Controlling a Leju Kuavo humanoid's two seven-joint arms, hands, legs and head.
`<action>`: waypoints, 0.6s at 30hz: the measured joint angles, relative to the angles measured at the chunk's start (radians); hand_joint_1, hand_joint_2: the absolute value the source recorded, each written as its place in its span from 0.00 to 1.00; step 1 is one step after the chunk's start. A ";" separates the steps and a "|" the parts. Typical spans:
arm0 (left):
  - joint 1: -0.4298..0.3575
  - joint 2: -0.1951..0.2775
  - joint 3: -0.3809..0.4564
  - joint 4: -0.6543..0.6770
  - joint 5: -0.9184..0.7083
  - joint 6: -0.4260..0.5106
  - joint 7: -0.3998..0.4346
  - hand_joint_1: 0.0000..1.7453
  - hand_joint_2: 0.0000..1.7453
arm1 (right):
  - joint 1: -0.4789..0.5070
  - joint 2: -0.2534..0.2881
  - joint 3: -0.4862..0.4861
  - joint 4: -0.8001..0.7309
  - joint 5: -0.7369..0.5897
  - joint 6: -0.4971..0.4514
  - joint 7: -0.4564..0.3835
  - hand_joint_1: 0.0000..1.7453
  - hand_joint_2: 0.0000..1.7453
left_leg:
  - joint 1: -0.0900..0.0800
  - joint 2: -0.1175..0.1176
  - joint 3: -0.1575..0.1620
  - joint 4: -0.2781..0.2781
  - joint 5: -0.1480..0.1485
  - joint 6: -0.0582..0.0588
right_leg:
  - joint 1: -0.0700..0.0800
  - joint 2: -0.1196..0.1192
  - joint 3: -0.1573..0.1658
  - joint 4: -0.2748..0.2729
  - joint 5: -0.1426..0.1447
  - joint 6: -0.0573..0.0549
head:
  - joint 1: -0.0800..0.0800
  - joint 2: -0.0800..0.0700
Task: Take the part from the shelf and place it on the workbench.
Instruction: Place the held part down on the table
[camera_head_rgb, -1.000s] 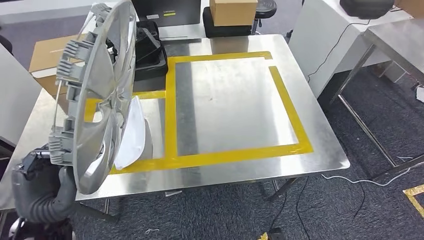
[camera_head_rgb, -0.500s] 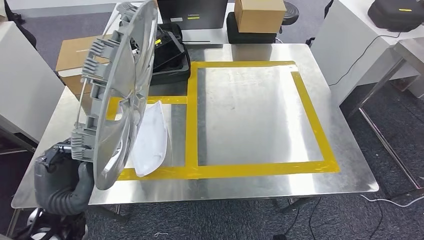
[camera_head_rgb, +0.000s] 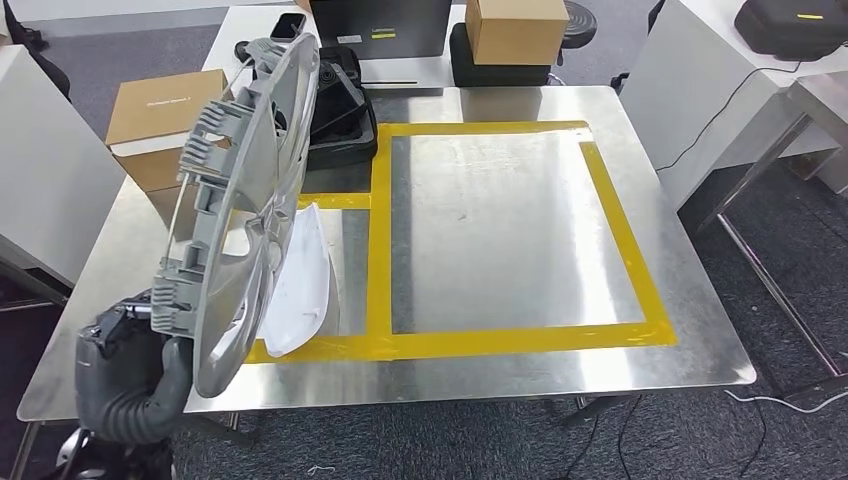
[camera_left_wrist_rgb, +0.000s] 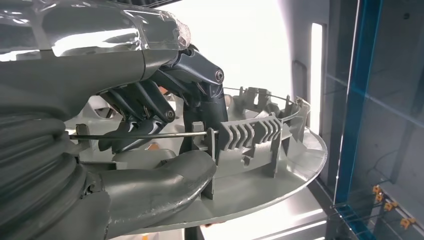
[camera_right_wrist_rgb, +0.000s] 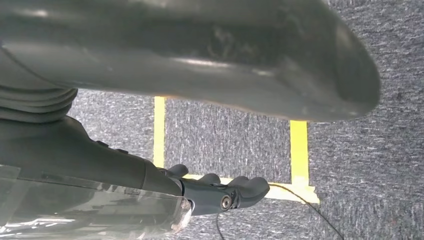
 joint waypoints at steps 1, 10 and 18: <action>0.001 0.000 0.000 0.000 0.000 0.000 0.000 1.00 1.00 | 0.000 0.000 0.000 0.000 0.000 0.000 0.000 0.00 0.00 | 0.000 0.000 0.000 0.000 0.000 0.000 | 0.000 0.000 0.000 0.000 0.000 0.000 | 0.000 0.000; -0.009 0.005 0.000 0.001 -0.039 -0.030 0.128 1.00 1.00 | -0.001 0.003 0.000 0.000 0.011 0.002 0.002 0.00 0.00 | -0.001 -0.002 0.000 0.000 0.000 0.000 | 0.000 0.000 0.000 0.000 0.000 -0.001 | 0.002 0.000; -0.156 0.043 -0.012 0.040 -0.051 -0.116 0.293 1.00 1.00 | -0.029 0.003 0.002 0.000 0.058 0.029 0.049 0.00 0.00 | -0.002 -0.011 0.000 0.000 0.000 0.001 | -0.001 -0.002 0.000 0.000 0.000 -0.001 | 0.002 0.000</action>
